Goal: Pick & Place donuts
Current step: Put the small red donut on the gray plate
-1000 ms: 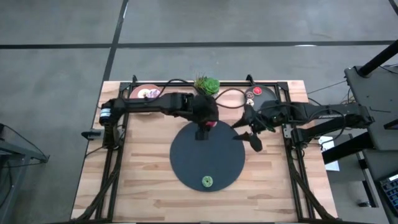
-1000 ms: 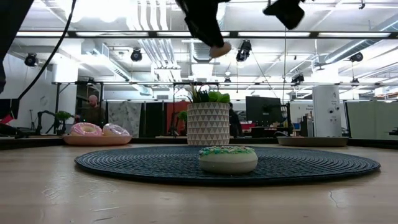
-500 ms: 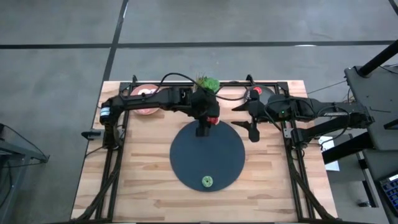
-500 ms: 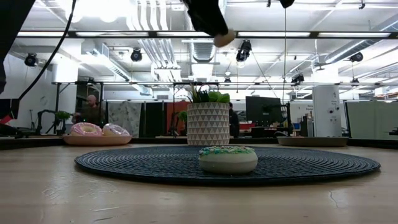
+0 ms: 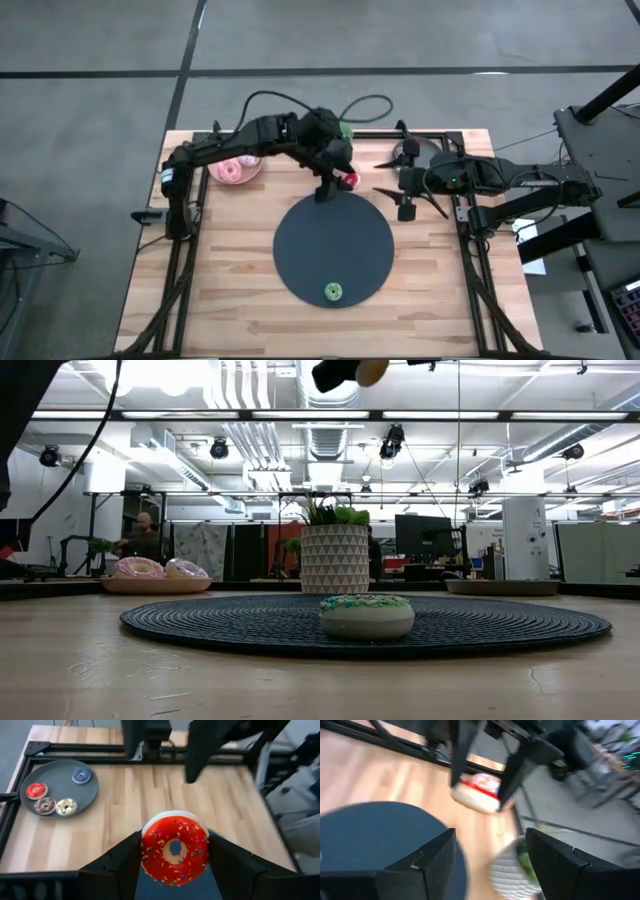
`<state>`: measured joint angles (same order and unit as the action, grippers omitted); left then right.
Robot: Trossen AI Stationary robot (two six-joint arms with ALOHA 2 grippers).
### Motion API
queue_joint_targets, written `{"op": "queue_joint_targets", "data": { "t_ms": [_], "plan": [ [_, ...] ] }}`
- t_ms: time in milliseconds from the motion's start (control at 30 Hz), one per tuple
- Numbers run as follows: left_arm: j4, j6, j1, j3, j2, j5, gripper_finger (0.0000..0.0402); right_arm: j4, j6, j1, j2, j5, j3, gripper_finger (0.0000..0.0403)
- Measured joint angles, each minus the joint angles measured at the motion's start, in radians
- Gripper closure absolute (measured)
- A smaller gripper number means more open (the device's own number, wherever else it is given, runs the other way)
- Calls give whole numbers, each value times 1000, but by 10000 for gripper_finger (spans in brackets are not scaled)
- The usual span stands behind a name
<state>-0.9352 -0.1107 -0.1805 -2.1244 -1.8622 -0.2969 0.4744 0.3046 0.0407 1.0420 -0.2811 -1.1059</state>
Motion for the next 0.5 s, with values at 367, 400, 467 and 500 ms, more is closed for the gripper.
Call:
{"op": "queue_joint_targets", "data": {
  "t_ms": [367,400,467,500],
  "plan": [
    [19,36,-20,-2,-4,-17,209,2,107,0,0,-64,-33,170],
    [27,38,-21,3,-6,-17,209,5,107,0,0,-65,-33,170],
    [53,39,-21,8,-7,-16,209,27,107,0,-1,-68,-33,170],
    [70,40,-22,12,-8,-17,209,40,107,0,-1,-69,-33,170]
  ]
}}
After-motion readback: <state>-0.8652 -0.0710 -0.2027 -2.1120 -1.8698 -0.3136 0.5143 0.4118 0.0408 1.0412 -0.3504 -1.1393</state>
